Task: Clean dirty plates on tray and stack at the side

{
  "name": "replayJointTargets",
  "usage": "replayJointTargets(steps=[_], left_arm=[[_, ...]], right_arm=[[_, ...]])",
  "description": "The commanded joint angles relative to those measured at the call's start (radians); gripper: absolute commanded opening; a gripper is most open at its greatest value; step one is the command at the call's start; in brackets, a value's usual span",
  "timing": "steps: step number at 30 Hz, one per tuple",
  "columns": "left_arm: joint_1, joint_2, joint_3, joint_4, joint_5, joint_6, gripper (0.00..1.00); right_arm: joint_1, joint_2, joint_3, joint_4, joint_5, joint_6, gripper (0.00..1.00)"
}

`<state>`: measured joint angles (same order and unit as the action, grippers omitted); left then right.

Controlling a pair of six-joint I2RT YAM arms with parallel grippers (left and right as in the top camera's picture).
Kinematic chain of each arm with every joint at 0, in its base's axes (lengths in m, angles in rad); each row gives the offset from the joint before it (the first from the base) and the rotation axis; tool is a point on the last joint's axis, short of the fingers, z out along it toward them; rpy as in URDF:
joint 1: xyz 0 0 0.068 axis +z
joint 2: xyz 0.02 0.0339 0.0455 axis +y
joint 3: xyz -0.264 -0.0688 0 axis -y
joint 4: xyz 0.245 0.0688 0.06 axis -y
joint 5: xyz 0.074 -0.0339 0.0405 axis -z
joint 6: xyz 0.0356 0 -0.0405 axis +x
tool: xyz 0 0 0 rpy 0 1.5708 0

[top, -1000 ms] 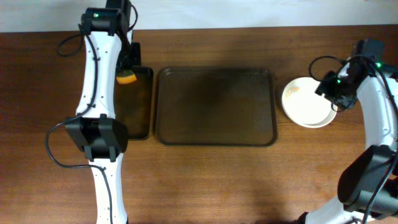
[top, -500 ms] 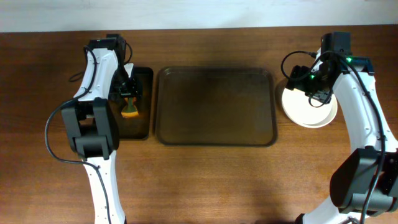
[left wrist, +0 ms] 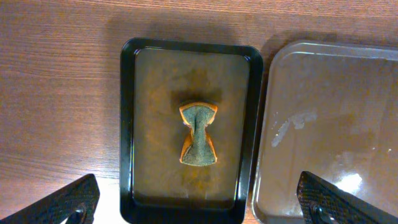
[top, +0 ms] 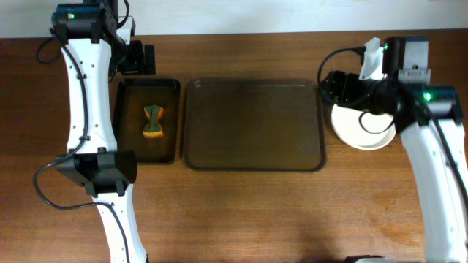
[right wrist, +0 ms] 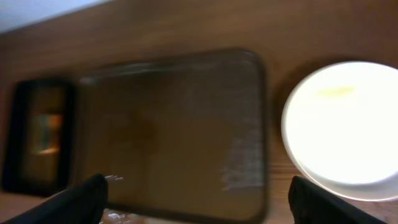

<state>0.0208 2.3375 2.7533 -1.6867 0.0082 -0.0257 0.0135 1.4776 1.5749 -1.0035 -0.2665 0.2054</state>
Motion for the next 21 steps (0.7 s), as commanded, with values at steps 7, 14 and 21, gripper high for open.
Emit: replayJointTargets(steps=[7,14,21], left_arm=[[-0.001,-0.002,0.007,-0.002,-0.004,0.004,1.0],[0.0,-0.002,0.007,-0.002,-0.004,0.004,1.0],[0.0,-0.002,0.007,-0.002,-0.004,0.004,1.0]], right_arm=[[0.071,-0.1,0.014,-0.023,0.027,-0.026,0.99],[0.071,-0.166,-0.056,0.163,0.204,-0.067,0.98],[0.069,-0.719,-0.711,0.607,0.235,-0.098,0.99]])
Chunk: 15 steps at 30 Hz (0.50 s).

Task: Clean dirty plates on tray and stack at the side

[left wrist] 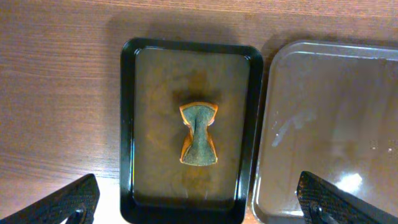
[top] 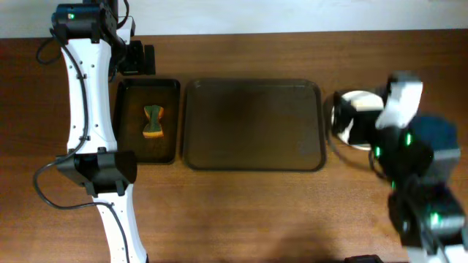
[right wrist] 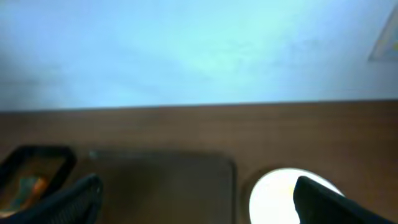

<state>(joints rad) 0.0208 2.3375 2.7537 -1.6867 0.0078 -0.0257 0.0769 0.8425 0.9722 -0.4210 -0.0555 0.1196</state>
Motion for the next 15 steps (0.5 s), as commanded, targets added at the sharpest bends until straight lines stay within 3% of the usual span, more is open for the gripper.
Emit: replayJointTargets(steps=[1,8,11,15], left_arm=[[0.0,-0.002,0.006,-0.002,-0.003,0.004,1.0],[0.0,-0.002,0.006,-0.002,-0.003,0.004,1.0],[0.0,-0.002,0.006,-0.002,-0.003,0.004,1.0],[0.0,-0.002,0.006,-0.002,-0.003,0.004,1.0]], right_arm=[[0.006,-0.214,-0.26,0.101,0.027,-0.011,0.98],[0.006,-0.702,-0.861,0.579,0.011,-0.01,0.98],[0.006,-0.812,-0.964,0.584,0.012,-0.011,0.98],[0.006,-0.839,-0.967,0.383,0.012,-0.01,0.98]])
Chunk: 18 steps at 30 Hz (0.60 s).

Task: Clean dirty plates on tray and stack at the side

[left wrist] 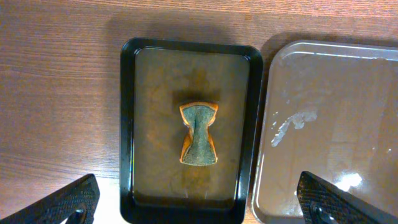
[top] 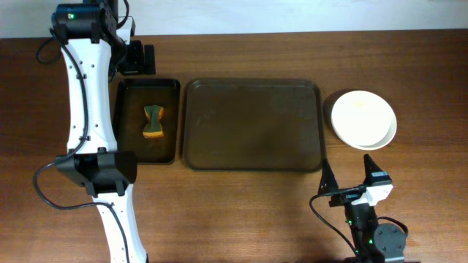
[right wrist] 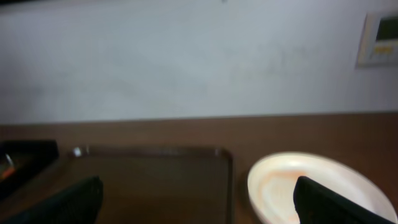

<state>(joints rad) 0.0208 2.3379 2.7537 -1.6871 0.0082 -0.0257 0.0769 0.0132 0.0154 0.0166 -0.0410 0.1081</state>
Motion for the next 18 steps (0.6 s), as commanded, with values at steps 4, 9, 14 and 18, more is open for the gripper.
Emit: replayJointTargets(steps=[4,9,14,18], left_arm=[[0.0,-0.002,0.006,-0.001,-0.004,0.004,1.0],[0.0,-0.002,0.006,-0.001,-0.004,0.004,1.0],[0.0,-0.002,0.006,-0.001,-0.004,0.004,1.0],[-0.005,-0.042,-0.008,0.021,-0.035,0.005,1.0]], right_arm=[[0.008,-0.008,-0.01,-0.092,-0.003,0.001,0.98],[0.008,-0.008,-0.01,-0.092,-0.003,0.001,0.98],[0.008,-0.008,-0.01,-0.092,-0.003,0.001,0.98],[0.008,-0.008,-0.01,-0.092,-0.003,0.001,0.98]])
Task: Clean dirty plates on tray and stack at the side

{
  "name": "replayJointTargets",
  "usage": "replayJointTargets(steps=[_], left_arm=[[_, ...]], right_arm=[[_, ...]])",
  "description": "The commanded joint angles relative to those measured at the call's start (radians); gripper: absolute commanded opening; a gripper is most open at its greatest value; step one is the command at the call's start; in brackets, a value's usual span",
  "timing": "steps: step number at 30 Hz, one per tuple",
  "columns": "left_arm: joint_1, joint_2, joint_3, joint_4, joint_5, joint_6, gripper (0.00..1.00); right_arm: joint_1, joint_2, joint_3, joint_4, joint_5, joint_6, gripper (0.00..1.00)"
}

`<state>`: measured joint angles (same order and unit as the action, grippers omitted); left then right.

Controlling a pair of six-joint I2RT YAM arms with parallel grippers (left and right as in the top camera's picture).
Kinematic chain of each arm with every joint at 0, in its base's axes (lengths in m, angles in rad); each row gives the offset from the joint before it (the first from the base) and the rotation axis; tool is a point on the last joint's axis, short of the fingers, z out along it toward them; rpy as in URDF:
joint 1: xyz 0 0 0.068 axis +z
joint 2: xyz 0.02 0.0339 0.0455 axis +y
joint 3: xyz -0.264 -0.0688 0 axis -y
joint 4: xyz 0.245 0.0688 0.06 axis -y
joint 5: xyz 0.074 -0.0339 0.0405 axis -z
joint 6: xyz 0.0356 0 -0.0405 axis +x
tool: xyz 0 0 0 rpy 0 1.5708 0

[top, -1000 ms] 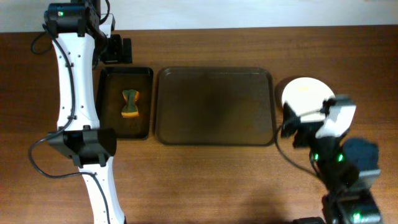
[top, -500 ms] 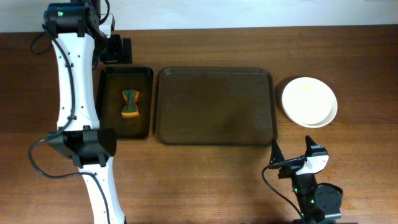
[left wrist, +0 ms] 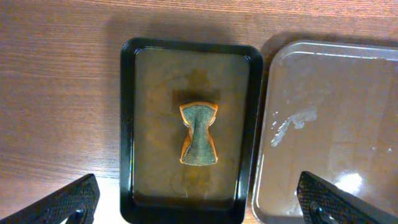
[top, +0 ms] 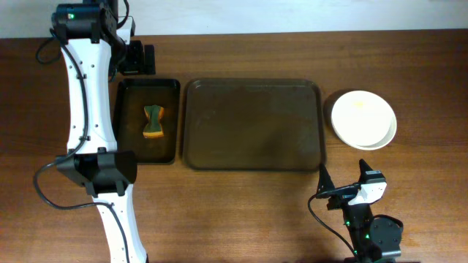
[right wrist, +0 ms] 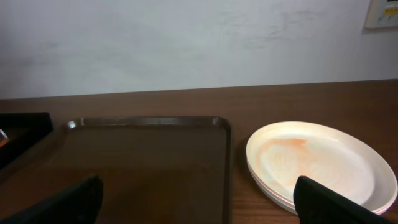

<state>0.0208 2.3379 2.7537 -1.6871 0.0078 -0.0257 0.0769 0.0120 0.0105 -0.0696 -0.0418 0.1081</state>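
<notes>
A stack of white plates [top: 363, 119] sits on the table right of the large brown tray [top: 252, 157]; the top plate [right wrist: 314, 160] carries a faint orange smear. No plates lie on the tray [right wrist: 143, 162]. A green and orange sponge [left wrist: 199, 134] lies in the small black tray [left wrist: 127, 124]. My left gripper [left wrist: 199, 210] hangs open high above the sponge, at the far left of the table [top: 142, 58]. My right gripper [right wrist: 199, 208] is open, low at the near edge [top: 342, 179], facing the tray and plates.
Wet streaks shine on the large tray's surface [left wrist: 292, 121]. The left arm [top: 91, 109] runs along the table's left side beside the small tray. A white wall [right wrist: 186, 43] stands behind the table's far edge.
The right arm has settled slightly at the near edge and its wrist view is now sharp. The left arm, sponge, trays and plates are where they were.
First my right gripper was open over the plate stack right of the tray. Then the arm showed blurred, nearer the front. By the last moment it was folded low at the near edge with the stack uncovered, as now. The left arm stayed above the sponge throughout.
</notes>
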Motion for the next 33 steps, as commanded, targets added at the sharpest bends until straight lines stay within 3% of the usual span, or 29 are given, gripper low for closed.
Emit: replayJointTargets(steps=[1,2,5,12,17,24,27,33], left_arm=[[-0.006,-0.089,-0.056,0.076,-0.032,0.004,1.0],[-0.006,-0.154,-0.138,0.155,-0.027,0.004,1.0],[0.002,-0.54,-0.726,0.629,-0.003,0.005,1.0],[0.03,-1.345,-1.857,1.369,-0.003,0.137,1.0],[0.03,-1.781,-2.352,1.691,-0.003,0.148,1.0],[-0.008,-2.232,-2.713,1.73,-0.003,0.329,1.0],[-0.013,-2.306,-2.745,1.604,-0.011,0.338,1.0],[-0.015,-2.331,-2.745,1.604,-0.014,0.338,1.0]], right_arm=[[0.008,-0.006,-0.005,-0.005,-0.002,0.001,0.98],[0.008,-0.006,-0.005,-0.005,-0.002,0.001,0.98],[0.008,-0.006,-0.005,-0.006,-0.002,0.001,0.98],[0.008,-0.006,-0.005,-0.005,-0.002,0.001,0.98],[0.008,-0.006,-0.005,-0.005,-0.002,0.001,0.98],[0.008,-0.006,-0.005,-0.006,-0.002,0.001,0.98],[0.008,-0.006,-0.005,-0.006,-0.002,0.001,0.98],[0.008,-0.006,-0.005,-0.005,-0.002,0.001,0.98]])
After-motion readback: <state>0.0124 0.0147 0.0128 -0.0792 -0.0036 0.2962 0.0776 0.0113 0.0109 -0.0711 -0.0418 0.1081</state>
